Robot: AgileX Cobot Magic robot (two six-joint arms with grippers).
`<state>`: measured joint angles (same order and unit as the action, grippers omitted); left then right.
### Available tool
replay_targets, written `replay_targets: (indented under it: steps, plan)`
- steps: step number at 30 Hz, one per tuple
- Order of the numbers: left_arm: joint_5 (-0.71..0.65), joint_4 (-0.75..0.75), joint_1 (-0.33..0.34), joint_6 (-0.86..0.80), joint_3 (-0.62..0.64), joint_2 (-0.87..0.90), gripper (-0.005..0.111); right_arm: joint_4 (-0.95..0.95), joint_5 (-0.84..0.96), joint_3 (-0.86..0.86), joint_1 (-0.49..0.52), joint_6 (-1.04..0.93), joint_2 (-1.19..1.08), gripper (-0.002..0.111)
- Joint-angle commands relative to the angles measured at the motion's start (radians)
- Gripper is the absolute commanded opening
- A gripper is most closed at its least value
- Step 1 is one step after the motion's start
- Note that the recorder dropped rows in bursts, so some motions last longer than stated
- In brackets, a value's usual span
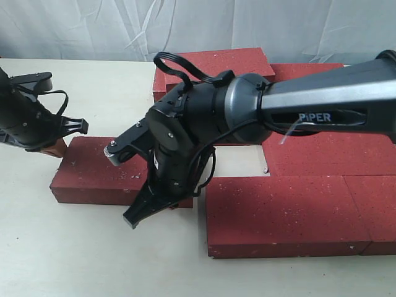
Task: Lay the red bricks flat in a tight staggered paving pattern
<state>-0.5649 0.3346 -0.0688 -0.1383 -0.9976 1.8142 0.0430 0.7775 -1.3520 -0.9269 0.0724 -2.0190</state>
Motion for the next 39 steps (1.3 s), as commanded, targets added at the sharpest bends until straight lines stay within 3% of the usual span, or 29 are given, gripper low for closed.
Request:
replay_targets:
  steps: [1, 11, 18, 39]
  plan:
    - [0.006, 0.060, -0.005, -0.057, 0.001, 0.001, 0.000, 0.059, -0.010, -0.005, 0.001, 0.045, 0.001, -0.001]
    - [-0.102, 0.010, 0.047, -0.048, -0.011, 0.001, 0.000, 0.064, -0.014, -0.005, 0.001, 0.060, 0.001, -0.001]
    - [-0.057, 0.035, -0.021, -0.064, -0.009, 0.001, 0.000, 0.087, -0.024, -0.005, 0.001, 0.074, 0.001, -0.001]
    - [-0.012, 0.065, -0.022, -0.069, -0.009, 0.001, 0.000, 0.215, -0.051, 0.011, 0.001, 0.175, 0.001, -0.001]
